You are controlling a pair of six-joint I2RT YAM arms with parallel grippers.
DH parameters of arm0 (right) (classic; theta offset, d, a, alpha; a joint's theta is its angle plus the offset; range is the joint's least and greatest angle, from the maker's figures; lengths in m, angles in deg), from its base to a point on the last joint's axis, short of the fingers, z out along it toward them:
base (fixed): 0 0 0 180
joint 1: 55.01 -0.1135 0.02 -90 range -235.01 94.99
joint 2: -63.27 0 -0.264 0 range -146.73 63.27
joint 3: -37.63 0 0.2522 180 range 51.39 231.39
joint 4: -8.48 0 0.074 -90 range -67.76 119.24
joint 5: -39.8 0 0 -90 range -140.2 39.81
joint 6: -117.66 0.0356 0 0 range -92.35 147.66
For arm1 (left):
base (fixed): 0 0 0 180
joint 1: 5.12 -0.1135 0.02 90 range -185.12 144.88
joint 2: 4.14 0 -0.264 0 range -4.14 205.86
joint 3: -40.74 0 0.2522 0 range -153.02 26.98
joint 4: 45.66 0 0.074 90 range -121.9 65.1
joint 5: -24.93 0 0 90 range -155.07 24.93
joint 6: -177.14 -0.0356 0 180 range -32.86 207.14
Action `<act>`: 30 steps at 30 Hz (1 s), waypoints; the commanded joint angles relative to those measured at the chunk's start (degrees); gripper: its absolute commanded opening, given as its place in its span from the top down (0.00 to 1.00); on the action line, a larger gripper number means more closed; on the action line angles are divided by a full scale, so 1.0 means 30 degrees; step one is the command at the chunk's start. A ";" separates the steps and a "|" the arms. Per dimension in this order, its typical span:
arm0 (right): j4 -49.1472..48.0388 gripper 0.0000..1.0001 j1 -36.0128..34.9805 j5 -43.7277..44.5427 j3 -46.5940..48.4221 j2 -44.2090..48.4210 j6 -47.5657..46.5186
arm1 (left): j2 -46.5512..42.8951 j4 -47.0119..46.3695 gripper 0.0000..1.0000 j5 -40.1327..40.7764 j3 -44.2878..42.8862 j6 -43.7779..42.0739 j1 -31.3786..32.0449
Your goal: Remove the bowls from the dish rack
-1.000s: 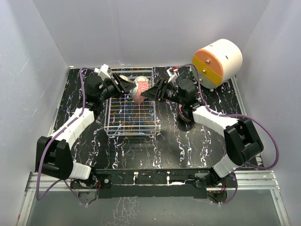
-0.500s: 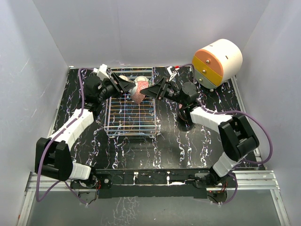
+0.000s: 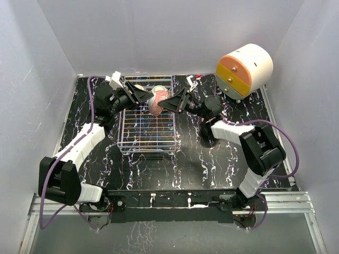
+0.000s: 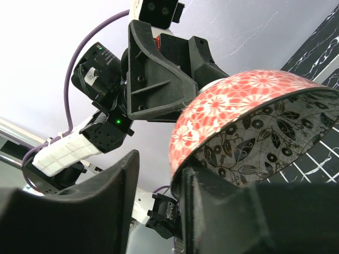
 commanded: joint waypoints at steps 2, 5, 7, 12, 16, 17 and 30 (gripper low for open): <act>-0.2310 0.71 -0.0047 -0.0008 -0.0056 -0.0023 0.0335 | -0.1002 -0.0990 0.75 -0.0343 -0.0220 0.0053 -0.0102; -0.2354 0.82 -0.0051 0.0027 -0.0188 -0.0067 0.0335 | -0.0990 -0.0965 0.75 -0.0354 -0.0266 0.0083 -0.0122; -0.2365 0.90 -0.0055 0.0071 -0.0233 -0.0096 0.0334 | -0.0987 -0.0940 0.75 -0.0313 -0.0291 0.0083 -0.0102; -0.2320 0.92 -0.0016 -0.0072 -0.0261 -0.0081 0.0291 | -0.1237 -0.0619 0.70 -0.0009 -0.0306 -0.0168 -0.0156; -0.1418 0.92 -0.0025 -0.0413 -0.0050 0.0280 -0.0221 | -0.1693 0.0290 0.42 0.0551 -0.0371 -0.0761 -0.0216; -0.0800 0.92 -0.0025 -0.0444 0.0024 0.0528 -0.0784 | -0.1817 0.0597 0.37 0.0701 -0.0415 -0.0978 -0.0252; 1.5753 0.92 0.0293 0.3102 0.2385 0.6344 -1.1240 | -0.2994 0.2456 0.32 0.1422 -0.0410 -0.2318 -0.0586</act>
